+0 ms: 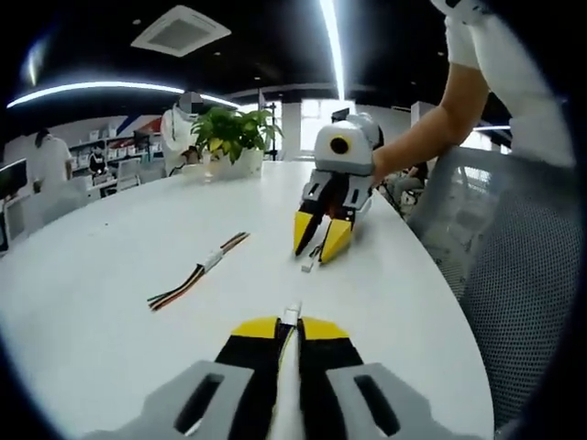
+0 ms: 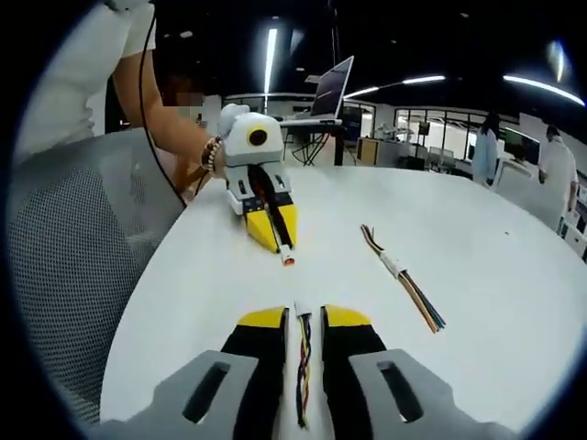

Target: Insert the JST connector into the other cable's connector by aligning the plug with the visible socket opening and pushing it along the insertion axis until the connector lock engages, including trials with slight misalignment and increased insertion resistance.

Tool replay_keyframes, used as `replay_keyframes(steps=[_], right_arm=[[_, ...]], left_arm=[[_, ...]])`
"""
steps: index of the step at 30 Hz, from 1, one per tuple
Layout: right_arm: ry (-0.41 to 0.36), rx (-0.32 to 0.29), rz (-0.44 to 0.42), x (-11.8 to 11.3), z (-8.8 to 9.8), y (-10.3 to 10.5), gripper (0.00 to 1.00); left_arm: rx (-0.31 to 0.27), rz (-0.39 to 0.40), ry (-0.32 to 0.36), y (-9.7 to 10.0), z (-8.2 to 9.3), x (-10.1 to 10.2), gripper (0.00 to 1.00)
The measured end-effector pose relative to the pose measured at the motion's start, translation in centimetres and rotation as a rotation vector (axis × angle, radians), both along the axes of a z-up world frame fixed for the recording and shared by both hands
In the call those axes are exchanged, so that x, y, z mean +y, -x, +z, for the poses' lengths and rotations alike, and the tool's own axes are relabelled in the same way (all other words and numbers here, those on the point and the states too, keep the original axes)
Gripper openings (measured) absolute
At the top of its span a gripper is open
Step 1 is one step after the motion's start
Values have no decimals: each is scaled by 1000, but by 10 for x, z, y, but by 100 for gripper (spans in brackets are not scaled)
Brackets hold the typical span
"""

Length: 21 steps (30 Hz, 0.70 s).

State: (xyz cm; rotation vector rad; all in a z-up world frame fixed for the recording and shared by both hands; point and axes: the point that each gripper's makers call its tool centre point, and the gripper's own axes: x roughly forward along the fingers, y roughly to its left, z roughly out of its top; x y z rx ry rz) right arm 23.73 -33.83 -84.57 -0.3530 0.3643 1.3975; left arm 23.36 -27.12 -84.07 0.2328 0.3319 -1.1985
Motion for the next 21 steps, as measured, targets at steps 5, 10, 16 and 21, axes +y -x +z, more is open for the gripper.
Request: replay_keyframes(steps=[5,10,16,21], right_arm=[[1,8,5,1,-1,1,10],[4,7,4,0,-2,1,9],[-2,13,11,2,-3,2,6],[-9,16,9,2,-3,1,5]], left_arm=[[-2,-2,-3,-1,0,0,0],[-4,-15,-11,-2,0,-1,0],[5,-31,-18,-4,0,-2,0],[13,-46,-20,-5,-1,-2,0]])
